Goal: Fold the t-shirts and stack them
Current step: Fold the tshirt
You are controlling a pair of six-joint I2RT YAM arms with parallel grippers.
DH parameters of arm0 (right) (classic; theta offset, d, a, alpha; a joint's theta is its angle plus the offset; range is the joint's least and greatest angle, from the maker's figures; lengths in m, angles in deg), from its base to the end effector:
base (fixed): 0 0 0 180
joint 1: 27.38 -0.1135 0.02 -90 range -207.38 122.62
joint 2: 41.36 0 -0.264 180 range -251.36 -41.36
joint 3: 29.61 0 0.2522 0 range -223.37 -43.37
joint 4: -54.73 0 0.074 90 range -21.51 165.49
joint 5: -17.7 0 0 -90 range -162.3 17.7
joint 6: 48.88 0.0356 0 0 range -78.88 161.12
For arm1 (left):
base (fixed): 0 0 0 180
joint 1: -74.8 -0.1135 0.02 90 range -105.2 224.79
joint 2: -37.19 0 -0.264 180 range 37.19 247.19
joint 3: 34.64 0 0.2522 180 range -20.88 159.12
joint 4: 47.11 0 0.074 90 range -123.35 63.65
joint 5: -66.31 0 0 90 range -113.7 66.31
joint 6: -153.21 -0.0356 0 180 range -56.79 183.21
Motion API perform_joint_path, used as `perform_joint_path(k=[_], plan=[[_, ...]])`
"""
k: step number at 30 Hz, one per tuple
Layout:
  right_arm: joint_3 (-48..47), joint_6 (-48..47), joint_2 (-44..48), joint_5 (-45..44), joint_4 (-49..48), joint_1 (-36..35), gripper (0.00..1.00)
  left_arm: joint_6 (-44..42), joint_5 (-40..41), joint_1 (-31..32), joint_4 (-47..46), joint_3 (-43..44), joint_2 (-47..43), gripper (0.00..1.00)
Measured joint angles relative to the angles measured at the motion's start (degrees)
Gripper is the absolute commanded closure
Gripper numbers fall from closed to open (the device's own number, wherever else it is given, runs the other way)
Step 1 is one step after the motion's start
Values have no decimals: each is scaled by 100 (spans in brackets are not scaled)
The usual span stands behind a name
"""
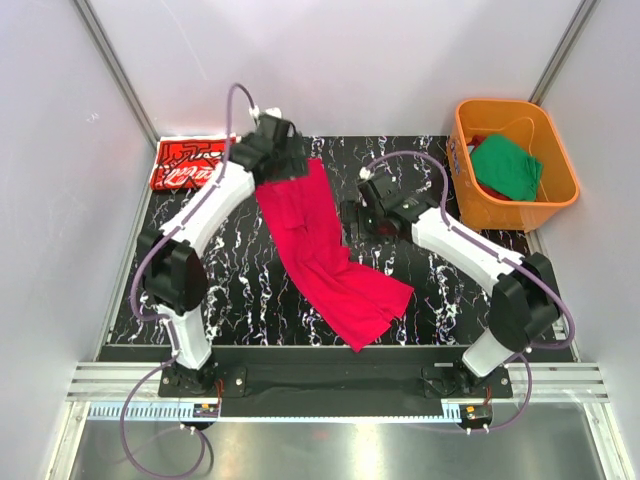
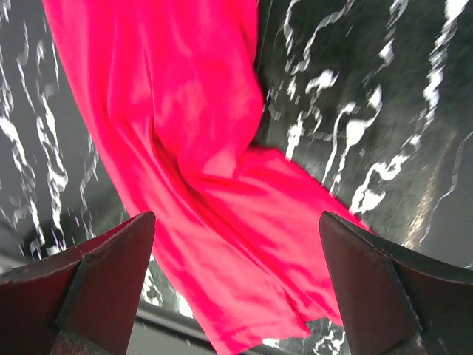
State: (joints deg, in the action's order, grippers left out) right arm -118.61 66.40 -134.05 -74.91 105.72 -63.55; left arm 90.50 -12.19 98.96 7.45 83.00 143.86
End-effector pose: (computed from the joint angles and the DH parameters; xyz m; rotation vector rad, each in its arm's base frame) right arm 0.2814 0.2037 0.2716 -0.2249 2.5551 0.3670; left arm 0.3881 -0.1663 0.3393 -0.1635 2.3172 -0.2213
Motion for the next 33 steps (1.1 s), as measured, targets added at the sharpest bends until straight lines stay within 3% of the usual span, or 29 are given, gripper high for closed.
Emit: perform_joint_path(k=[7, 12, 15, 21, 28, 33], plan=[[726, -199, 155, 660, -28, -37, 0, 1231, 511, 560, 181, -981, 695, 9], [1010, -271, 212, 831, -13, -44, 0, 1788, 640, 588, 337, -909, 1578, 9], [1167, -306, 337, 835, -15, -46, 0, 1867, 621, 527, 483, -348, 2013, 10], [1333, -372, 476, 807, -83, -48, 0, 1526, 352, 186, 656, 1207, 2977, 11], [1309, -402, 168, 728, -306, -48, 0, 535, -525, -505, 496, 2481, 3679, 10], [1075, -251, -496, 660, -459, -55, 0, -52, -1038, -680, 278, 2457, 3641, 3]])
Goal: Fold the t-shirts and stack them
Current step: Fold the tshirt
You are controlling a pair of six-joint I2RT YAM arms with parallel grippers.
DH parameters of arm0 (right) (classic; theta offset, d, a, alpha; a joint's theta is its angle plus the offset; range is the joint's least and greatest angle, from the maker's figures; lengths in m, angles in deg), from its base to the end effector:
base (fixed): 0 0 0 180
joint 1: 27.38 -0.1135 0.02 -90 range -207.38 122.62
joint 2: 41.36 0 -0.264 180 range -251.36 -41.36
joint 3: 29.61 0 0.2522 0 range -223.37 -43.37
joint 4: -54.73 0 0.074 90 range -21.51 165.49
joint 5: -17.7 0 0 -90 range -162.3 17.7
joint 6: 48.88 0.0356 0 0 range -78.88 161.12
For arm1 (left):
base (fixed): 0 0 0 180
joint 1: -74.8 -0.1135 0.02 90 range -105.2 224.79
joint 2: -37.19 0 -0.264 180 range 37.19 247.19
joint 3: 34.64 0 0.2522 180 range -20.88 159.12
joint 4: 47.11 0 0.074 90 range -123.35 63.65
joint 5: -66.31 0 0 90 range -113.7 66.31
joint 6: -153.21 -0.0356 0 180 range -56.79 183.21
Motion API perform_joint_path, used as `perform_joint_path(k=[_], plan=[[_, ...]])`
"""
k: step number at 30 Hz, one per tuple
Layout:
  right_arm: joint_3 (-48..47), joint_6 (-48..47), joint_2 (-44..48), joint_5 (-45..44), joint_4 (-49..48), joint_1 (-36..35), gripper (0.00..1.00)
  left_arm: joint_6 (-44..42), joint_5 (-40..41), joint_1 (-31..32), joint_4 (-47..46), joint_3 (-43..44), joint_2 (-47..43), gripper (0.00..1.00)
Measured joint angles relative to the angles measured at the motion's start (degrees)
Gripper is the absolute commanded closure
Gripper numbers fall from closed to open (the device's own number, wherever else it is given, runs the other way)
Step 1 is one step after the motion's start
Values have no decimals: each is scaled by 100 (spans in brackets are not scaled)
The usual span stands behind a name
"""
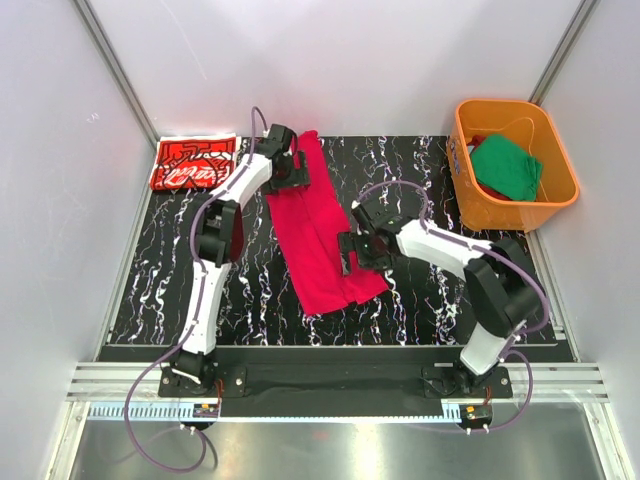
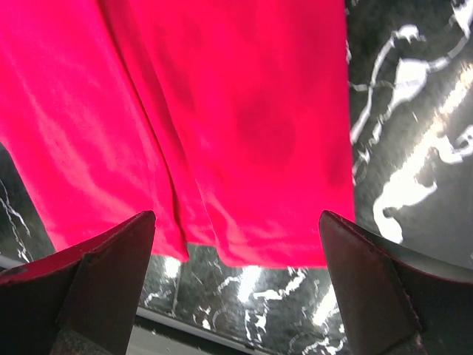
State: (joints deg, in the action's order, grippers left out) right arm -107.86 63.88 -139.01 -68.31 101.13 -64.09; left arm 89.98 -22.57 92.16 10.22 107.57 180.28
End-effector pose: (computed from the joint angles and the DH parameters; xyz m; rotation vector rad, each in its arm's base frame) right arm 0.2694 0.2040 0.1915 -0.3587 2.7610 0.3802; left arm 0.5166 -0.1608 0.1750 -0.2212 2.5992 -0.2554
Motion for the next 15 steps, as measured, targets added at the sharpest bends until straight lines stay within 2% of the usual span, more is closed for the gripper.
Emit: perform_joint_path(k=[6, 11, 15], plan=[[-599, 103, -487, -55, -28, -170, 1, -190, -341, 291, 142, -955, -1176, 2], [-1106, 127, -855, -144, -87, -505, 5, -122, -361, 533, 96, -2120, -3303, 2], [-1309, 114, -1259, -227, -109, -562, 5, 35, -361, 492, -247, -3475, -5226, 3]])
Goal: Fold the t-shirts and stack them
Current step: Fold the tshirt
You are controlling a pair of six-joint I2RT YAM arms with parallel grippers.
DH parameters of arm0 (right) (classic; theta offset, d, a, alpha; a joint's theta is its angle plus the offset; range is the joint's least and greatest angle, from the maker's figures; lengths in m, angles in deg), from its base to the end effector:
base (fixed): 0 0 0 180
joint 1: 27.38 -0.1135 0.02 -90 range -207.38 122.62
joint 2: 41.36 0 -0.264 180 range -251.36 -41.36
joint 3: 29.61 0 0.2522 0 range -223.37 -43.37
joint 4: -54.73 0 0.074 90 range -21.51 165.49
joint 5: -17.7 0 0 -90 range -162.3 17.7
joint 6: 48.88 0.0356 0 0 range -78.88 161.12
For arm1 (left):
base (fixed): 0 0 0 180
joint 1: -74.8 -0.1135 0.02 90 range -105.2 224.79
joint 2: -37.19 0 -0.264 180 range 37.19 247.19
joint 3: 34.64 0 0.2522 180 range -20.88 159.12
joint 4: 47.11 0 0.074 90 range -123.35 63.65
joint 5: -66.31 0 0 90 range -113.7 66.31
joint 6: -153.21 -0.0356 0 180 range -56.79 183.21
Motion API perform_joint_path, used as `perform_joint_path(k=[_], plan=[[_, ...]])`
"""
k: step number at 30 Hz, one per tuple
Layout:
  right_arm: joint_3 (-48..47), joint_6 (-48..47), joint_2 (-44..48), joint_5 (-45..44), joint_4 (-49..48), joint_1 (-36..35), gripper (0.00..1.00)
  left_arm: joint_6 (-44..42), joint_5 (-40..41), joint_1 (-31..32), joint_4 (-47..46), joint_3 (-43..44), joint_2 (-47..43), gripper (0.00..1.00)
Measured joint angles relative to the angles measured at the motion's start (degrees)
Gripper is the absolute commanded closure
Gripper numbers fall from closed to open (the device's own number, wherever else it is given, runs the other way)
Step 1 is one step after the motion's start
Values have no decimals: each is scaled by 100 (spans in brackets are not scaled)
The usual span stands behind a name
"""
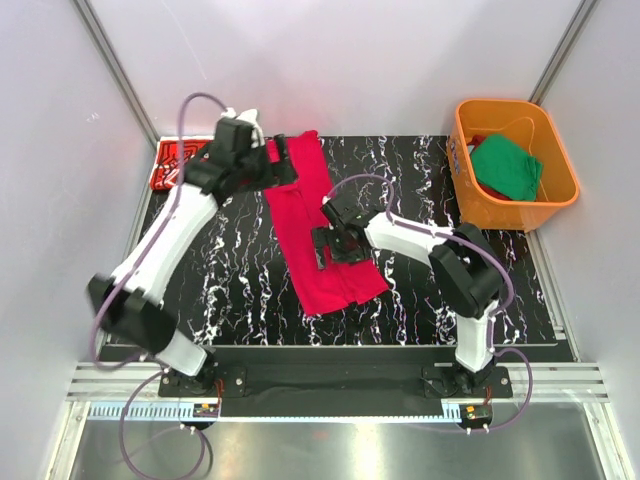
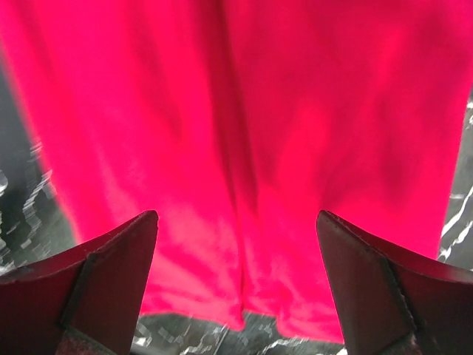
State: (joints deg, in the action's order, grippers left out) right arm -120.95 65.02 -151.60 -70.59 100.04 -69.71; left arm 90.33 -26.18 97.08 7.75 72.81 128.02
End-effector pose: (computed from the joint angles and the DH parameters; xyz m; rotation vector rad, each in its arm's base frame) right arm 0.2932 0.2685 0.1808 -0.4506 2.7187 0.3791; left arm 0.3247 -0.1347 0.3818 -0.0725 2.2870 -0.5090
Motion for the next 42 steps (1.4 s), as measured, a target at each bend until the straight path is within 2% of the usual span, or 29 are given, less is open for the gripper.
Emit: perform_joint_path(k=[4, 9, 14, 20, 24, 27, 29, 32, 33, 36, 37, 39, 40, 42], plan=[[-223, 31, -382, -282, 140, -9, 4, 107, 4, -59, -57, -1213, -1259, 3], [-256, 599, -437, -839, 236, -170, 3, 188, 7, -59, 219, -2903, -2179, 3], [48, 1375, -260, -1307, 96, -647, 1, 221, 55, -59, 678, -3783, -3077, 2], [315, 2273, 22, -1104, 24, -1366, 1, 420, 142, -37, 817, -4457, -4210, 7], [313, 2396, 332, -1130, 363, -1416, 0, 992, 20, 31, 658, -4765, -4404, 16], [302, 2267, 938, -1226, 645, -1353, 0, 1563, -155, 50, 232, -5574, -4883, 23], [326, 2068, 1488, -1257, 726, -1268, 0, 1908, -212, 59, 76, -6083, -5051, 24], [916, 1655, 2535, -905, 402, -852, 10, 2275, -297, 107, -240, -6666, -4931, 24], [1163, 1567, 2793, -763, 337, -669, 18, 2356, -319, 186, -352, -6791, -4813, 24], [2168, 1276, 3410, -177, -4, 120, 26, 2490, -389, 358, -710, -6968, -4413, 25], [2448, 1189, 3453, -2, -61, 295, 28, 2527, -422, 398, -857, -6999, -4273, 25], [2900, 1034, 3381, 391, -221, 426, 41, 2577, -490, 450, -1189, -7060, -4024, 29], [3082, 973, 3309, 603, -308, 426, 52, 2592, -509, 461, -1342, -7097, -3906, 30], [3322, 896, 3139, 1016, -487, 424, 53, 2610, -529, 470, -1567, -7167, -3692, 32]])
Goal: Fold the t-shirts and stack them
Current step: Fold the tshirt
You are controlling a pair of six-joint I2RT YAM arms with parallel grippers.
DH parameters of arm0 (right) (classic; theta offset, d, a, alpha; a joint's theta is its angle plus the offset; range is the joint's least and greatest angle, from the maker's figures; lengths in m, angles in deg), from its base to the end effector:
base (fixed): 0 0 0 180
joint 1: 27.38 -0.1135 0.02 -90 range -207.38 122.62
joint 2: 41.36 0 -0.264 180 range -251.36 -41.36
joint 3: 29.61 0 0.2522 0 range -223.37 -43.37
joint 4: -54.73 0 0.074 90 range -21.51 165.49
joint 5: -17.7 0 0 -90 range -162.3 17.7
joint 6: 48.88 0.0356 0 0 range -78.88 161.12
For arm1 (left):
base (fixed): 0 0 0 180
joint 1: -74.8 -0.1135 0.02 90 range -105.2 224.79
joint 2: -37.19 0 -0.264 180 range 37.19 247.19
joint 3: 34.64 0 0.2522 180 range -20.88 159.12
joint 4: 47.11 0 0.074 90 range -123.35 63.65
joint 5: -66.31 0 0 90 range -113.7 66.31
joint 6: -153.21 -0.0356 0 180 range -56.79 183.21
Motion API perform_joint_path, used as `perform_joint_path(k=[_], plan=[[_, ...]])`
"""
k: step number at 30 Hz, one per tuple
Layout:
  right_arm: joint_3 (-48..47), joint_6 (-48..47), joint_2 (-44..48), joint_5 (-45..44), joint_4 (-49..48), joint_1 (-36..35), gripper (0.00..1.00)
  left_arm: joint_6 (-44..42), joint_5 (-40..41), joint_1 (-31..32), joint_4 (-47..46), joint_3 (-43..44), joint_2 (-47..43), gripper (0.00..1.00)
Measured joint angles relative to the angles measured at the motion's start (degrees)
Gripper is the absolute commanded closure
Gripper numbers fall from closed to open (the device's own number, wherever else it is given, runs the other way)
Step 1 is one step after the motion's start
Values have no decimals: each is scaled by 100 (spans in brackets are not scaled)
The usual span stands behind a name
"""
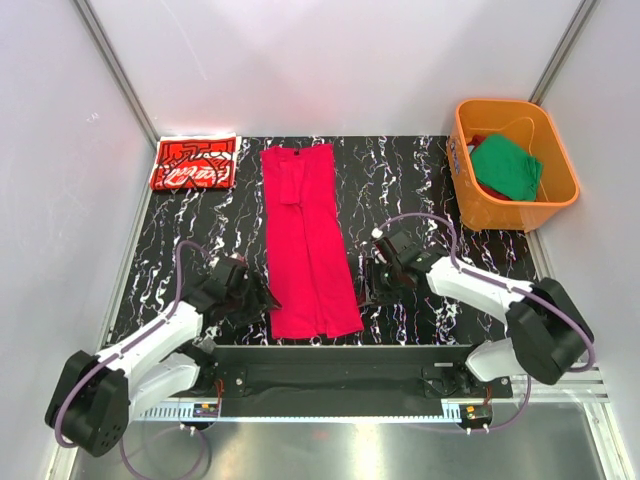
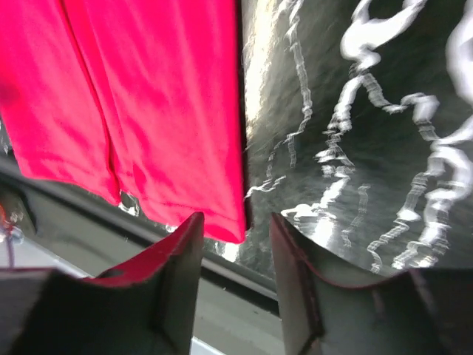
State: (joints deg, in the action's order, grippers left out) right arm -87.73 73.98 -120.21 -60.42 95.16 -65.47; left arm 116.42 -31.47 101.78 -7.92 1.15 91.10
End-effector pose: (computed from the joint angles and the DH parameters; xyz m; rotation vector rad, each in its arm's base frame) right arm 0.1980 0.1645 0.1879 -0.2010 2.7713 0.6498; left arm 0.1433 -0.0783 0.1564 -0.5635 2.6574 -0.6543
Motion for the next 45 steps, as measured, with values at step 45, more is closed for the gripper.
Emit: perform_joint_path(k=[45], plan=[[1161, 487, -555, 1633, -1766, -7, 60, 2380, 1397, 2503, 798, -192, -538, 43]])
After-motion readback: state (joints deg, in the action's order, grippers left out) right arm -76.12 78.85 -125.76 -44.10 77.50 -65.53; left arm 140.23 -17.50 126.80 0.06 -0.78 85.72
